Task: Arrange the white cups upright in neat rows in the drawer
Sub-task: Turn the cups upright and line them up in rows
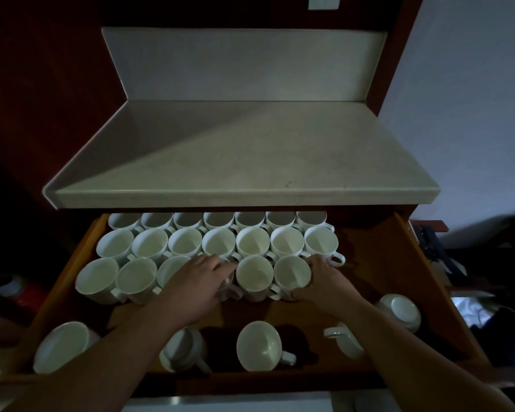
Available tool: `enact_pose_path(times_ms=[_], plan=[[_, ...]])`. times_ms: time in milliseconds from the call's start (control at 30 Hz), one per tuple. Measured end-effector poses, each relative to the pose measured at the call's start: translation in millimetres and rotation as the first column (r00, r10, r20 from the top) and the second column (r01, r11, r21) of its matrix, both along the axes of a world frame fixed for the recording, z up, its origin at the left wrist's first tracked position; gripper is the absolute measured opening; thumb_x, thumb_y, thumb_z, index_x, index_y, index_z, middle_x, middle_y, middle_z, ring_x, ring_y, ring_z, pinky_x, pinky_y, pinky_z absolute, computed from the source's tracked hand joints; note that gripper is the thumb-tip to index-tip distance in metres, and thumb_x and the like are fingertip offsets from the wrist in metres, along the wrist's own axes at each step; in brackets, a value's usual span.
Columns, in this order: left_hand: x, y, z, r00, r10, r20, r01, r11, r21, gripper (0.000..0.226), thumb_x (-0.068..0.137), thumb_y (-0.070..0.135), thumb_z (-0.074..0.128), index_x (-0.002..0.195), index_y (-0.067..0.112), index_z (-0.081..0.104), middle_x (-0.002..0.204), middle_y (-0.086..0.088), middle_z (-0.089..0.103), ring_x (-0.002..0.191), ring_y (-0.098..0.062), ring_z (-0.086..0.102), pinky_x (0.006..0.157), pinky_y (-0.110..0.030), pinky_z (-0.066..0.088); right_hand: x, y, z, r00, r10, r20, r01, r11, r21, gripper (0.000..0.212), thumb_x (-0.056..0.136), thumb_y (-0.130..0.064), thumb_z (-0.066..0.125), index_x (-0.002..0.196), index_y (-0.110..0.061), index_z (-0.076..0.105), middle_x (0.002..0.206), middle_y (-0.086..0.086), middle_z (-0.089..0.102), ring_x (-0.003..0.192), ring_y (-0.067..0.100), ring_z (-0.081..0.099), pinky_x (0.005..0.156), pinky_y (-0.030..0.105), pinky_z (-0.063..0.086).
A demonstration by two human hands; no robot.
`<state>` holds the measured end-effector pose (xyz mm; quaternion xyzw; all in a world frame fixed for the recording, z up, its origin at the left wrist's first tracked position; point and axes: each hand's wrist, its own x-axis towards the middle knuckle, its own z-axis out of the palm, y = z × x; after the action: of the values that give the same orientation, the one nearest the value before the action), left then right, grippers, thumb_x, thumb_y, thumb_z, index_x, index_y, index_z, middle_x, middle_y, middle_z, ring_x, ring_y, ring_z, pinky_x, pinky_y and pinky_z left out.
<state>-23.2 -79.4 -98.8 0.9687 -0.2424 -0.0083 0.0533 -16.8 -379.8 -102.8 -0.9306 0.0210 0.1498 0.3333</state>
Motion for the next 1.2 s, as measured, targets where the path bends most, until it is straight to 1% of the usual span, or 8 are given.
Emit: enact_pose_path(times_ms=[200, 400, 567, 633, 700, 833, 1067, 1200], plan=[[4, -47, -2, 0.974, -0.212, 0.081, 0.212, 0.977, 0.007, 0.032, 0.088, 0.035, 0.059, 0.118, 0.027, 0.067, 0.118, 0.007, 0.062, 0.111, -0.018, 0.055, 0.094, -0.035, 0.048, 2, -1, -1, 1.0, 0.021, -0.022, -0.021, 1.0, -0.004, 0.091, 0.07, -0.039, 0.094, 0.139, -0.011, 0.042, 0.131, 0.004, 0.063, 0.114, 0.021, 0.064, 0.093, 0.038, 0.058], [6, -67, 6, 0.986, -0.165, 0.037, 0.155, 0.969, 0.194, 0.013, 0.096, 0.028, 0.056, 0.097, 0.027, 0.07, 0.096, 0.001, 0.07, 0.096, -0.024, 0.063, 0.085, -0.036, 0.042, -3, -5, 6, 0.998, 0.042, -0.043, -0.04, 0.998, 0.043, 0.096, 0.06, -0.056, 0.092, 0.135, -0.019, 0.046, 0.127, -0.004, 0.061, 0.112, 0.018, 0.065, 0.089, 0.036, 0.058], [6, -74, 12, 0.992, -0.126, 0.022, 0.123, 0.989, 0.084, 0.011, 0.094, 0.04, 0.059, 0.096, 0.031, 0.064, 0.098, 0.003, 0.068, 0.093, -0.022, 0.066, 0.072, -0.034, 0.041, -5, -45, 37, 0.999, 0.036, 0.01, -0.034, 0.99, -0.138, 0.027, 0.085, -0.046, 0.071, 0.102, -0.025, 0.066, 0.09, -0.007, 0.073, 0.079, 0.009, 0.071, 0.071, 0.033, 0.063], [9, -81, 13, 0.994, -0.104, 0.013, 0.104, 0.994, 0.029, 0.019, 0.091, 0.047, 0.06, 0.094, 0.028, 0.06, 0.099, 0.005, 0.065, 0.091, -0.02, 0.066, 0.069, -0.033, 0.04, -5, -76, 54, 0.998, 0.044, -0.034, -0.053, 0.942, -0.331, 0.023, 0.094, -0.044, 0.062, 0.094, -0.021, 0.063, 0.086, -0.006, 0.069, 0.076, 0.009, 0.069, 0.069, 0.029, 0.058], [12, -91, 15, 0.999, -0.035, -0.024, 0.035, 0.999, -0.028, 0.029, 0.091, 0.05, 0.064, 0.107, 0.027, 0.064, 0.108, 0.004, 0.064, 0.098, -0.019, 0.064, 0.072, -0.034, 0.043, -4, -106, 56, 0.976, 0.061, -0.207, -0.159, 0.851, -0.501, 0.02, 0.099, -0.04, 0.06, 0.094, -0.02, 0.059, 0.094, -0.005, 0.066, 0.087, 0.012, 0.066, 0.084, 0.032, 0.055], [16, -111, 23, 0.98, 0.134, -0.147, -0.159, 0.971, -0.176, 0.036, 0.095, 0.042, 0.062, 0.129, 0.031, 0.063, 0.123, 0.008, 0.059, 0.106, -0.015, 0.061, 0.083, -0.035, 0.052, -6, -129, 39, 0.891, -0.004, -0.454, -0.26, 0.816, -0.517, 0.022, 0.101, -0.041, 0.058, 0.091, -0.022, 0.063, 0.094, -0.002, 0.065, 0.092, 0.015, 0.063, 0.093, 0.034, 0.05], [11, -136, 39, 0.836, 0.261, -0.483, -0.521, 0.654, -0.549, 0.006, 0.095, 0.036, 0.071, 0.098, 0.032, 0.074, 0.097, 0.012, 0.074, 0.093, -0.006, 0.068, 0.088, -0.037, 0.058, -15, -139, 41, 0.941, -0.03, -0.337, -0.115, 0.909, -0.401, 0.025, 0.098, -0.043, 0.064, 0.086, -0.022, 0.063, 0.08, -0.004, 0.063, 0.072, 0.008, 0.06, 0.065, 0.02, 0.044], [8, -152, 42, 0.712, 0.148, -0.687, -0.678, 0.399, -0.617, 0.006, 0.096, 0.023, 0.073, 0.1, 0.021, 0.077, 0.101, -0.008, 0.078, 0.09, -0.019, 0.073, 0.083, -0.041, 0.06, -9, -140, 78, 0.98, -0.042, -0.193, -0.018, 0.955, -0.297, 0.026, 0.093, -0.045, 0.071, 0.089, -0.019, 0.07, 0.083, -0.001, 0.064, 0.073, 0.013, 0.063, 0.064, 0.022, 0.05]])
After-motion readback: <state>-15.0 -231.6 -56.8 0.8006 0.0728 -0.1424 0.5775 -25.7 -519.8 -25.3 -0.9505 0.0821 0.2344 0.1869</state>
